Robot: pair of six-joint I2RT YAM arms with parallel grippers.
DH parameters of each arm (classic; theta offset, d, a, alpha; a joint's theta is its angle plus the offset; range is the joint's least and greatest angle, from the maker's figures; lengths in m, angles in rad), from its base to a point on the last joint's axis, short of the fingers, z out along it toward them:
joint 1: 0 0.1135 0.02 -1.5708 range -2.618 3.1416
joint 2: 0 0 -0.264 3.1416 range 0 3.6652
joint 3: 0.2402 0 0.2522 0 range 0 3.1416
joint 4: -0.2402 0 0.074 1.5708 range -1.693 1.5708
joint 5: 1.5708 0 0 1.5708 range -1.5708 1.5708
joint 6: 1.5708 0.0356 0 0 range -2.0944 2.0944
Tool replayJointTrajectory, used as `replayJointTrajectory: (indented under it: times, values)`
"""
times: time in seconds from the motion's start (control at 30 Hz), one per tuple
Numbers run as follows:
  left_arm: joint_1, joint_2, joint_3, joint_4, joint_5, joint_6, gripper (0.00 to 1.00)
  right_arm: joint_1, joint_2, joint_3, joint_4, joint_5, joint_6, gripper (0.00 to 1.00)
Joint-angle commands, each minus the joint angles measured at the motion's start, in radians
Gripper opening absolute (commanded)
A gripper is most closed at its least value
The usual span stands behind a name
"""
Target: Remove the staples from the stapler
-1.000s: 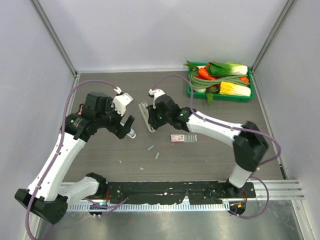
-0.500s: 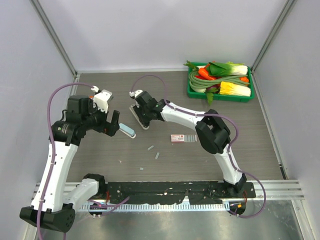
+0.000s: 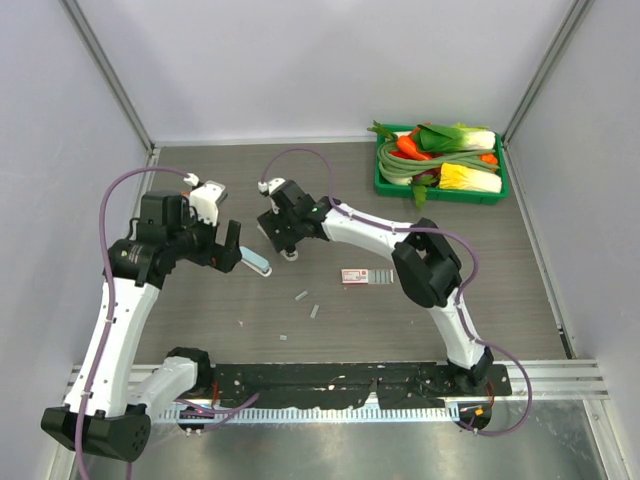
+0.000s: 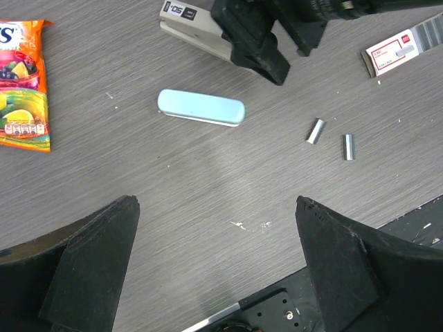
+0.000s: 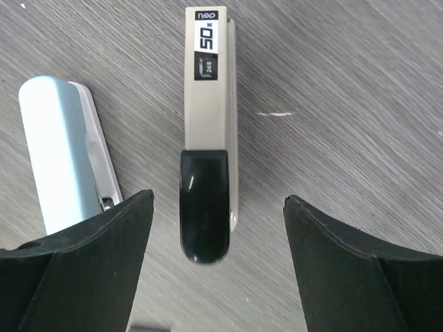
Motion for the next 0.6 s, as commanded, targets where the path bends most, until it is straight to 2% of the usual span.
replayJointTrajectory:
  times: [0.0,0.17,0.27,0.33,0.4,0.57]
  values:
    - [0.008,0.001,0.004,0.038,0.012,-0.019,1.00,-0.033,-0.195,-0.066,0.021,0.011,-0.018,0.81]
    - [0.008,-0.008,-0.002,0.041,0.009,-0.016,1.00,-0.107,-0.423,-0.320,0.009,-0.090,-0.061,0.82]
    - [0.008,-0.006,-0.010,0.035,0.021,-0.005,1.00,-0.106,-0.525,-0.455,-0.048,-0.080,-0.099,0.83]
    - [0.008,-0.002,-0.015,0.032,0.035,0.000,1.00,-0.104,-0.560,-0.515,-0.071,-0.071,-0.107,0.83]
    - [0.008,0.009,-0.015,0.031,0.038,0.003,1.00,-0.104,-0.582,-0.580,-0.094,0.007,-0.122,0.83]
    - [0.008,0.017,-0.006,0.025,0.064,-0.003,1.00,-0.101,-0.539,-0.594,-0.169,0.069,-0.197,0.83]
